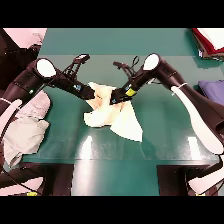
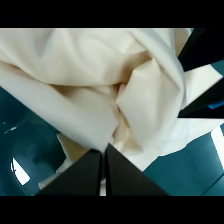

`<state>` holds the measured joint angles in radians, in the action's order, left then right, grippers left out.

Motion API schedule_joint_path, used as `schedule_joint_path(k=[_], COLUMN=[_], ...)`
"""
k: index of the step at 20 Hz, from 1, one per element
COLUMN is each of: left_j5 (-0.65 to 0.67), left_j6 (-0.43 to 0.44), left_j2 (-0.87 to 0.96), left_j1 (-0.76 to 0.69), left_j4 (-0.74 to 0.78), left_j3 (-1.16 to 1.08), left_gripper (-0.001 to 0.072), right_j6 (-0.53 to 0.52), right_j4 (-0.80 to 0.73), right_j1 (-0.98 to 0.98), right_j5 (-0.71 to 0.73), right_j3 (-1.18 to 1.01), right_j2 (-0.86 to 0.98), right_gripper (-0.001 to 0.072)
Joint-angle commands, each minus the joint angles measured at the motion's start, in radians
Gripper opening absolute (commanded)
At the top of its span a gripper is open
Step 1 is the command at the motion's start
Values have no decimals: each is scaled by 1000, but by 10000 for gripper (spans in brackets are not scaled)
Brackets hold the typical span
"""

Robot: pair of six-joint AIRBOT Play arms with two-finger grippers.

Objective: Fold the shirts.

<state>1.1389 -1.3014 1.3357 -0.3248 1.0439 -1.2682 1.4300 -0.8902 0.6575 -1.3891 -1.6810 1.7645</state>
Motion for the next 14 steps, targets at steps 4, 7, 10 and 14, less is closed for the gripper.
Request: schedule_joint_path(k=[4, 7, 10, 14], left_j5=[0, 27, 130, 175], left_j6=[-8, -8, -2, 1], left_j2=[-35, -126, -238, -358], left_j1=[-1, 0, -1, -1], left_j4=[14, 134, 245, 260], left_j3=[-2, -44, -170, -380], left_gripper=[27, 27, 28, 28], right_j6=[5, 28, 27, 25], right_j4=[-111, -272, -399, -510], right_j1=[14, -34, -129, -256], right_j5=[72, 38, -40, -159], right_j3=[-1, -2, -13, -152], right_j2=[-1, -116, -304, -480], right_gripper=[14, 14, 12, 12])
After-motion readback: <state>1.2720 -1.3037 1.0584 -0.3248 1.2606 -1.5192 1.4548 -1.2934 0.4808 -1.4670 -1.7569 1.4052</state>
